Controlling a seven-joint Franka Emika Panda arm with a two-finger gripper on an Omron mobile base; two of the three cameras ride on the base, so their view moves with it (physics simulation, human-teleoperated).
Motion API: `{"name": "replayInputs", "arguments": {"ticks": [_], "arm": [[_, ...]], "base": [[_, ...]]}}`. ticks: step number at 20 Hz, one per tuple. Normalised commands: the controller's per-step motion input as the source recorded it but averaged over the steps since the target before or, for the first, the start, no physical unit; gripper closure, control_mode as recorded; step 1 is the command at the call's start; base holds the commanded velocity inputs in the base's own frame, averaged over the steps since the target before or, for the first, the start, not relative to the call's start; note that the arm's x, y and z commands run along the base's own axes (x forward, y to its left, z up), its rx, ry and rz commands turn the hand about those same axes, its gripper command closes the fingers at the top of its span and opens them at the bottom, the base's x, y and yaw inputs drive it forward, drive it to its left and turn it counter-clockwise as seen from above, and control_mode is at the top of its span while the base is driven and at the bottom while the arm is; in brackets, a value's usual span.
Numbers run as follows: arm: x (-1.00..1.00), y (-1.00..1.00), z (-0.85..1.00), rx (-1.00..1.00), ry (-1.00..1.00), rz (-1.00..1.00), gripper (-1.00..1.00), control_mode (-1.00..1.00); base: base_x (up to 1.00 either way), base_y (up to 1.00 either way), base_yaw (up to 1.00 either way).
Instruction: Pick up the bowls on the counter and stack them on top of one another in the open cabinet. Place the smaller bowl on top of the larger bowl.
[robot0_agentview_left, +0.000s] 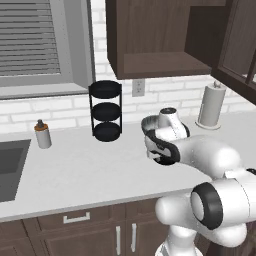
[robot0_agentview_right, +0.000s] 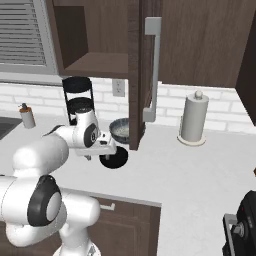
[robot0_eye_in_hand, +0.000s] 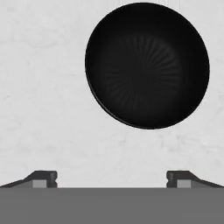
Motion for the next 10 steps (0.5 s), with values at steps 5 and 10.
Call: {"name": "replayInputs", "arguments": {"ticks": [5,10], "arm": [[0.69,0.0,-0.33,-0.03,0.0,0.07,-1.0,-1.0],[0.47,0.0,-0.28,-0.06,0.0,0.07,-1.0,-1.0]], "base": [[0.0,0.0,0.0],[0.0,0.0,0.0]]}}
